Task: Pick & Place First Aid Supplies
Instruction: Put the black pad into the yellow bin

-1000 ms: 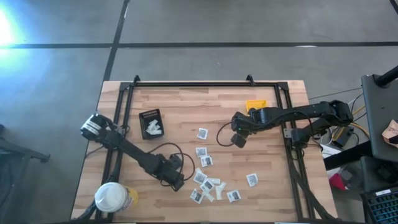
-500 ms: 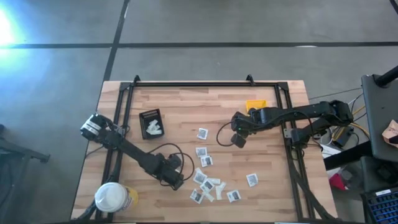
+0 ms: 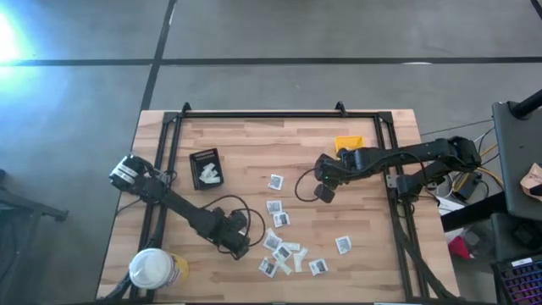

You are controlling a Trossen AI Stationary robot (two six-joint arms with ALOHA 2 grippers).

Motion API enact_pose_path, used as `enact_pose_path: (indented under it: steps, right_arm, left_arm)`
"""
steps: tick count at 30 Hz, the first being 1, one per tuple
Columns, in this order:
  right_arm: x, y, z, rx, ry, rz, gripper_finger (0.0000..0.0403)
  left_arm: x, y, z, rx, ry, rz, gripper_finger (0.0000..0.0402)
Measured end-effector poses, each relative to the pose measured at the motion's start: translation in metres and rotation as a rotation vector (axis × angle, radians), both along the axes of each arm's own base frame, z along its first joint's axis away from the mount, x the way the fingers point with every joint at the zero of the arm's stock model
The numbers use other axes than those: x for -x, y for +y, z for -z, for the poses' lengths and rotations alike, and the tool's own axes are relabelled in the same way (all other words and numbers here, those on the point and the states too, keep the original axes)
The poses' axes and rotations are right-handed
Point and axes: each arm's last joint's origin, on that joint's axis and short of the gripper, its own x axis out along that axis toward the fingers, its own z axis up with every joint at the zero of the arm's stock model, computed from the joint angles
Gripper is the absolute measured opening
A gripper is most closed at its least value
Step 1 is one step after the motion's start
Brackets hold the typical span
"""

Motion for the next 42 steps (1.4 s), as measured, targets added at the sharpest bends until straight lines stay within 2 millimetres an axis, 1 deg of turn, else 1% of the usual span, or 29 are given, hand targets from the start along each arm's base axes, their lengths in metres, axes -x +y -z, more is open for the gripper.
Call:
enact_pose_path:
  steps: [3, 7, 17, 24, 29, 34, 42]
  right_arm:
    - [-0.001, 0.006, 0.000, 0.001, -0.009, -0.022, 0.0056]
    - [-0.005, 0.021, 0.000, -0.003, -0.059, -0.079, 0.0052]
    - [-0.012, 0.073, -0.007, -0.028, -0.245, -0.261, 0.0054]
    - [-0.009, 0.102, -0.010, 0.035, -0.347, -0.321, 0.0054]
    - [-0.005, 0.115, -0.011, 0.079, -0.377, -0.343, 0.0054]
    - [-0.004, 0.126, -0.010, 0.057, -0.445, -0.372, 0.0054]
    - [0.000, 0.134, 0.007, 0.034, -0.515, -0.401, 0.0054]
  left_arm:
    - [0.001, 0.002, -0.006, -0.046, -0.034, 0.013, 0.0002]
    - [-0.002, 0.003, -0.019, -0.102, -0.120, 0.025, 0.0002]
    - [-0.004, 0.008, -0.027, -0.290, -0.229, 0.005, 0.0001]
    - [-0.010, 0.008, -0.034, -0.382, -0.348, 0.003, 0.0000]
    - [-0.016, 0.009, -0.041, -0.425, -0.423, 0.014, 0.0000]
    - [-0.025, 0.011, -0.046, -0.444, -0.493, 0.032, 0.0000]
    - [-0.039, 0.013, -0.056, -0.500, -0.611, 0.070, 0.0000]
